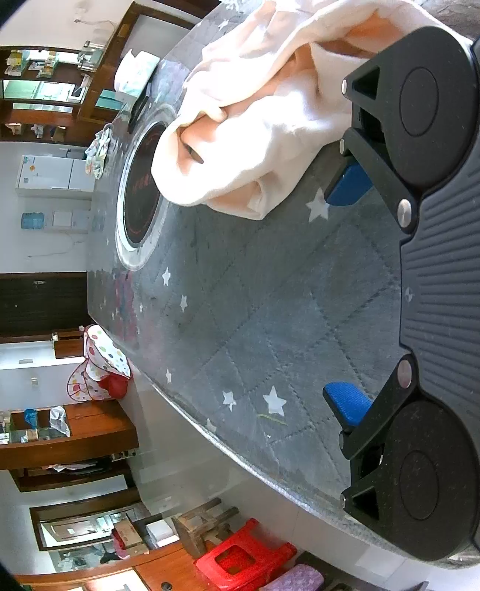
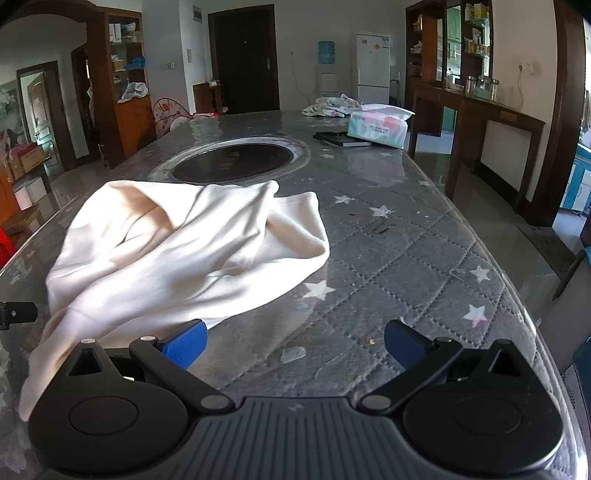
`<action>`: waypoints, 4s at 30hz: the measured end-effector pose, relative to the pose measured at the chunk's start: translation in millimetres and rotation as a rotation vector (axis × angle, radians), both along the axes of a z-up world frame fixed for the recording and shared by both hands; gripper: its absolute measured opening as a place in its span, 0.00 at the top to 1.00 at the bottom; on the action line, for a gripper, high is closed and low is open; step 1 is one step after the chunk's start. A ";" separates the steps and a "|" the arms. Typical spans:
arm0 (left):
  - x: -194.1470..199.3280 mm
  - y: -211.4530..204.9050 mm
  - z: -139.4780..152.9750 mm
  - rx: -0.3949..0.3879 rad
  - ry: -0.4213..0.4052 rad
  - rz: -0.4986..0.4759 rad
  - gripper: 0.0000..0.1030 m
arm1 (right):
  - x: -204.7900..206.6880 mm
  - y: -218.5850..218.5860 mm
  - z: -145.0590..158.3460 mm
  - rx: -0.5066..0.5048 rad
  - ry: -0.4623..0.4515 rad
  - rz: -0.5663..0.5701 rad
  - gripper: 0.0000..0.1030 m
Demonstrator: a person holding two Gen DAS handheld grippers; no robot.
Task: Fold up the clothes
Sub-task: 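Move both grippers toward the crumpled cream sweatshirt on the table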
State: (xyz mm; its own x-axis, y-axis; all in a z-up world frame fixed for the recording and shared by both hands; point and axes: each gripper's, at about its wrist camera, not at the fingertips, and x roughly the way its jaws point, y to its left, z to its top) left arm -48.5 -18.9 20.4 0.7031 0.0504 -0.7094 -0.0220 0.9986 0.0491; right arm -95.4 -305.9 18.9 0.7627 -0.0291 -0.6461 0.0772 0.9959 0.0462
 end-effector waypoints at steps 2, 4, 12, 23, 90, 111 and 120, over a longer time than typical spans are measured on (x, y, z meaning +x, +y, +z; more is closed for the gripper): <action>-3.9 -2.3 1.7 0.004 -0.002 -0.001 0.00 | -3.2 1.8 2.4 0.004 -0.003 0.006 0.00; -6.3 -4.1 2.5 0.008 -0.001 -0.002 0.00 | -7.1 5.4 5.1 0.003 -0.004 0.011 0.00; -17.6 -10.7 7.8 0.015 -0.010 -0.003 0.00 | -17.2 18.4 13.1 -0.008 0.002 0.027 0.00; -29.0 -22.8 11.5 0.038 -0.014 -0.021 0.00 | -25.3 30.2 14.4 -0.026 0.025 0.026 0.00; -41.7 -53.0 5.8 0.126 0.017 -0.089 0.00 | -30.5 48.8 10.8 -0.025 0.064 0.073 0.00; -47.5 -65.0 2.0 0.163 0.016 -0.117 0.00 | -35.0 56.8 8.1 -0.037 0.074 0.097 0.00; -53.2 -70.2 2.9 0.178 0.006 -0.127 0.00 | -39.3 59.2 8.3 -0.041 0.070 0.108 0.00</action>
